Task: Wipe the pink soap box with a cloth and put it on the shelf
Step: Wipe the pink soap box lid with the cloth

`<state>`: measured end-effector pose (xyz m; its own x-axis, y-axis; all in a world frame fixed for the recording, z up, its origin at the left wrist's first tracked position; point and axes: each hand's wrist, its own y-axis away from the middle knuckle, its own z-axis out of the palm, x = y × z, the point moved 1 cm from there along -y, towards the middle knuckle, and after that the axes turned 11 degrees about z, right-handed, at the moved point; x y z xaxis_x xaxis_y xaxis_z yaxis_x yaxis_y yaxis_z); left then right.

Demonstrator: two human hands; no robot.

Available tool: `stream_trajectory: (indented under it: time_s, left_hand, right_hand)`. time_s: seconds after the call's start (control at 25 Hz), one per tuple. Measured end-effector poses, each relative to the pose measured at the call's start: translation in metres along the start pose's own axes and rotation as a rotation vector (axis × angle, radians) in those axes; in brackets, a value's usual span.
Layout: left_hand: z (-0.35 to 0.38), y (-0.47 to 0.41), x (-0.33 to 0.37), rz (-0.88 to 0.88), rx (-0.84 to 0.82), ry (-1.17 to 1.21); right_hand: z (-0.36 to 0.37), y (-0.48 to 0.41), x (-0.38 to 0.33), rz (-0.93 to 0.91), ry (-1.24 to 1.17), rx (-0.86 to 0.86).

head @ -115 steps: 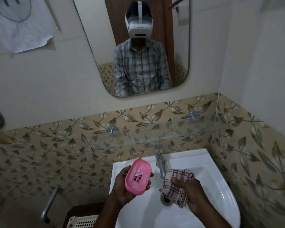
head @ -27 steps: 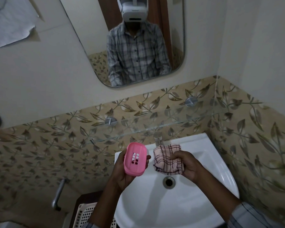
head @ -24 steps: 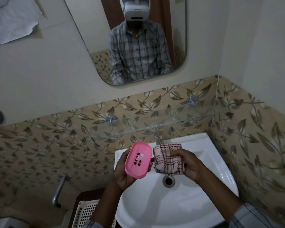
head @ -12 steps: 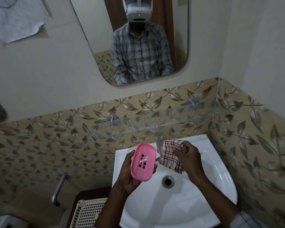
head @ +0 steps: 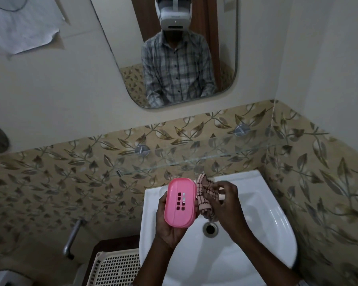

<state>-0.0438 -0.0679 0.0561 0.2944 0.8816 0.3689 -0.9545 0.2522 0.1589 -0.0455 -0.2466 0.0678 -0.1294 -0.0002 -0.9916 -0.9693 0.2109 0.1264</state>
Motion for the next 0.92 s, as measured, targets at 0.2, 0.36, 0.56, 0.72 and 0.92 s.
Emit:
stream_trajectory:
  time_s: [0.2,0.36,0.56,0.72,0.92]
  left_hand:
    - [-0.001,-0.003,-0.004,-0.038,-0.039,0.054]
    - [-0.008,-0.007,0.022,-0.232,0.001,-0.135]
    - [-0.004,-0.019,0.039,-0.389,0.125,-0.381]
    - [0.012,-0.034,0.036,-0.331,0.121,-0.432]
    - [0.02,-0.04,0.032,-0.336,0.088,-0.517]
  right_hand:
    - [-0.001,-0.004,0.015,0.42,-0.566,-0.306]
    - [-0.023,-0.014,0.02,0.456,-0.567,-0.175]
    - [-0.039,-0.031,-0.001,0.018,0.294,0.199]
    - [0.016,-0.012,-0.007,-0.462,0.406,-0.069]
    - [0.015,-0.032,0.019,-1.106,0.802,-0.2]
